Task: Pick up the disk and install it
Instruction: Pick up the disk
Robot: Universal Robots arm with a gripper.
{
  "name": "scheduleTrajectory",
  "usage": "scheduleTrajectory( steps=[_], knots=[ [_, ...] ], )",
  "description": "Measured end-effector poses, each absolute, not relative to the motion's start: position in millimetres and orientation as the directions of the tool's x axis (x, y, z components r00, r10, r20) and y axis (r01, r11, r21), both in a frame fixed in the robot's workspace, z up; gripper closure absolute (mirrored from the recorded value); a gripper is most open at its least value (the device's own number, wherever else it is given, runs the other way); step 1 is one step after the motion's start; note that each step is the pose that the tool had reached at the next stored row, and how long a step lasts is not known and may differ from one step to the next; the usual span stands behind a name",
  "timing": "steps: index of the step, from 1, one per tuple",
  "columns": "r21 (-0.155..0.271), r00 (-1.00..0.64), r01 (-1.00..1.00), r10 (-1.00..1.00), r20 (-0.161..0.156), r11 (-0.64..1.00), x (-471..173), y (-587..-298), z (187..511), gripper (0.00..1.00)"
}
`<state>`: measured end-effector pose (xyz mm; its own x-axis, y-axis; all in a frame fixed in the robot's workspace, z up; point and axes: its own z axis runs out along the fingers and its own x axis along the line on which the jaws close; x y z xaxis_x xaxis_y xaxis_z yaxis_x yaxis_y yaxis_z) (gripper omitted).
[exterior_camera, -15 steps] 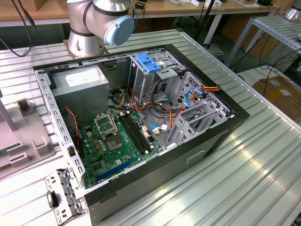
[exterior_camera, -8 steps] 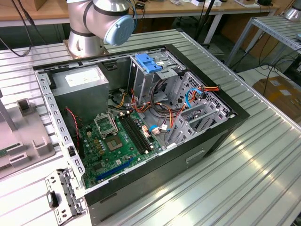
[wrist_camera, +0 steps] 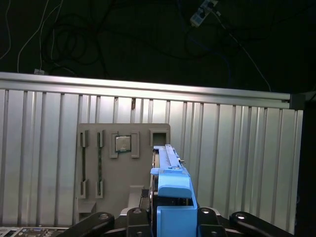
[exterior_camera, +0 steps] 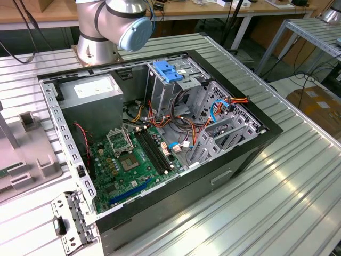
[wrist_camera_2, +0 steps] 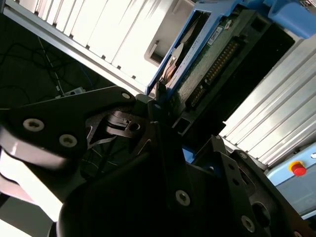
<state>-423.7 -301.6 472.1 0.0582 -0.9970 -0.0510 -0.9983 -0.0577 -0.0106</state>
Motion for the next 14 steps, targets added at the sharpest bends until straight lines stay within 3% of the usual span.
scheduleTrajectory(
  steps=[14],
  knots=[
    [-0.011, 0.058, -0.998, -0.997, -0.051, -0.058, -418.7, -302.6, 472.1, 0.64]
  ],
)
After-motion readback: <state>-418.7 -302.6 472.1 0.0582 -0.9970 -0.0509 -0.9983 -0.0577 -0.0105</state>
